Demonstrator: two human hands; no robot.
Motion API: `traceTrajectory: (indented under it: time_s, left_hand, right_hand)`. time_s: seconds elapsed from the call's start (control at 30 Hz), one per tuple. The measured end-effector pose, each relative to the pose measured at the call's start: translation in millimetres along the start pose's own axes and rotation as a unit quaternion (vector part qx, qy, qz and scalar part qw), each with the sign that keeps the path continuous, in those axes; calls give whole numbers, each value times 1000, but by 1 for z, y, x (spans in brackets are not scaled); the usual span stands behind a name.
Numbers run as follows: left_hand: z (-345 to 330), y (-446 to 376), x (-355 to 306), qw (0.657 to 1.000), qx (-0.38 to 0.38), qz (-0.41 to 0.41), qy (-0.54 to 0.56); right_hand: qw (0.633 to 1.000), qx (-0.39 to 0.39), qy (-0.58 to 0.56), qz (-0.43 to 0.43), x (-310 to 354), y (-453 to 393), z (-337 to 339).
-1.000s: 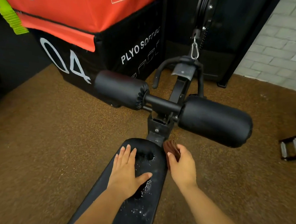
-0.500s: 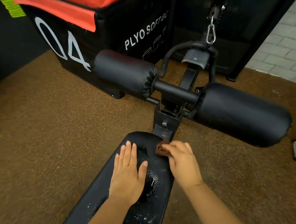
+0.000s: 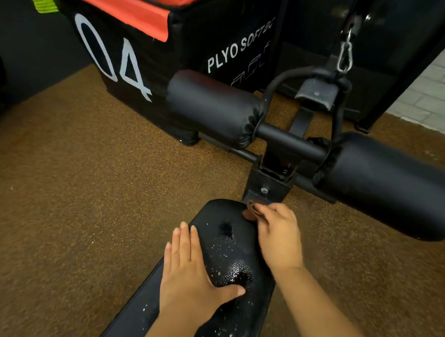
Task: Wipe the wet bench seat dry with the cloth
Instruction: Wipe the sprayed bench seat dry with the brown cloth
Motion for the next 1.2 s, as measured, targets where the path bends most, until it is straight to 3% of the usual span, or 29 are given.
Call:
traceTrajectory:
  time_s: [0.1, 0.23, 0.37, 0.43, 0.5, 0.6, 0.73, 0.87, 0.93, 1.07, 1.2]
  left_hand:
    - [-5, 5, 2, 999, 3, 23, 34]
    - [-5, 5, 2, 998, -8, 27, 62]
    - [-6, 5, 3, 996, -16, 32, 77]
    - [-10, 5, 1, 995, -40, 21, 86]
    - [-12, 4, 2, 993, -77, 17, 84]
    - [-11, 5, 0, 995, -50, 29, 78]
    - [-2, 9, -4, 994, -60, 41, 85]
    - [-5, 20, -5, 993, -82, 35, 82]
    - [-12, 23, -3, 993, -64, 47, 85]
    - [-22, 30, 0, 995, -38, 49, 79]
    - [-22, 35, 2, 995, -37, 39, 79]
  right_hand:
    - [997, 43, -29, 52, 33, 16, -22]
    - [978, 105, -19, 180, 6, 42, 17]
    - [995, 50, 30, 86, -14, 9, 16]
    - [999, 9, 23, 38, 8, -10, -9]
    - [999, 24, 4, 35, 42, -17, -36]
    - [991, 73, -22, 109, 66, 3, -44]
    - [960, 139, -31, 243, 30, 16, -6]
    - [993, 67, 45, 84, -2, -24, 3]
    - [996, 52, 46, 62, 21, -29, -20]
    - [972, 152, -1, 181, 80, 15, -47]
    - [938, 212, -27, 274, 57, 43, 2]
Point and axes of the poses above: each hand's wrist, its own y-axis away from the middle knuckle, its own z-axis out of the back of the hand, x = y × z, the point moved 3 cm from there along -y, towards the middle knuckle, and after that the axes turned 12 degrees about -x, right-handed, at the moved point
